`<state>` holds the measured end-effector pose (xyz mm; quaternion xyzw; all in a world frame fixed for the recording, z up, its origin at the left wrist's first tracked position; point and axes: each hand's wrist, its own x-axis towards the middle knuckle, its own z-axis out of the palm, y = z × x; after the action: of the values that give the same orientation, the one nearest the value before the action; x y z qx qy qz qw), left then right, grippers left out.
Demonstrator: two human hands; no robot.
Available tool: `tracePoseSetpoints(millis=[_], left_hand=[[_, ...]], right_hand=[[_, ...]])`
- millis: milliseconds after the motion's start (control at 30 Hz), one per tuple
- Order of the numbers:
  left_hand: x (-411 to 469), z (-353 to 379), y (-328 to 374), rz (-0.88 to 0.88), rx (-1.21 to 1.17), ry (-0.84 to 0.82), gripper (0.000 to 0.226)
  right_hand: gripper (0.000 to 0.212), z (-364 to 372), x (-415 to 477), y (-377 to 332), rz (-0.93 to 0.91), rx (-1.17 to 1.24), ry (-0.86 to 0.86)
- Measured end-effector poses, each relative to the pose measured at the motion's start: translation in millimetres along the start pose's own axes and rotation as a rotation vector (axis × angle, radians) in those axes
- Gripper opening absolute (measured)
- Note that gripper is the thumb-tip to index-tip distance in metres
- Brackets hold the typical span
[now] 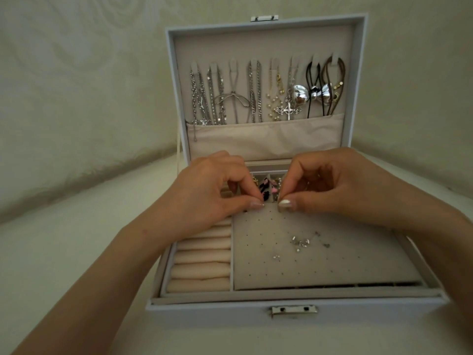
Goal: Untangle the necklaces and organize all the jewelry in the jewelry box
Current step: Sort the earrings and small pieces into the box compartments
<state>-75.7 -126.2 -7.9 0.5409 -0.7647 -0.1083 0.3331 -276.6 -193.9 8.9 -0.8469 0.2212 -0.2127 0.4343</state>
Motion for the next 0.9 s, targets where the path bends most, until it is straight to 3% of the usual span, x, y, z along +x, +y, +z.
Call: tracePoseSetpoints(millis=[233, 633, 900], left_hand=[[-2, 1, 1, 0.090, 0.104, 0.029, 0.024], [-4, 0, 5, 0.094, 0.175, 0.035, 0.025], [-7, -9, 2, 0.152, 0.125, -0.121, 0.027]], right_hand=[[0.008, -2, 9, -14, 0.081, -0.013, -0.061], [0.012, 4, 15, -13, 0.105, 0.083, -0.067], [0.009, 3, 9, -3, 0.053, 0.152, -0.023]])
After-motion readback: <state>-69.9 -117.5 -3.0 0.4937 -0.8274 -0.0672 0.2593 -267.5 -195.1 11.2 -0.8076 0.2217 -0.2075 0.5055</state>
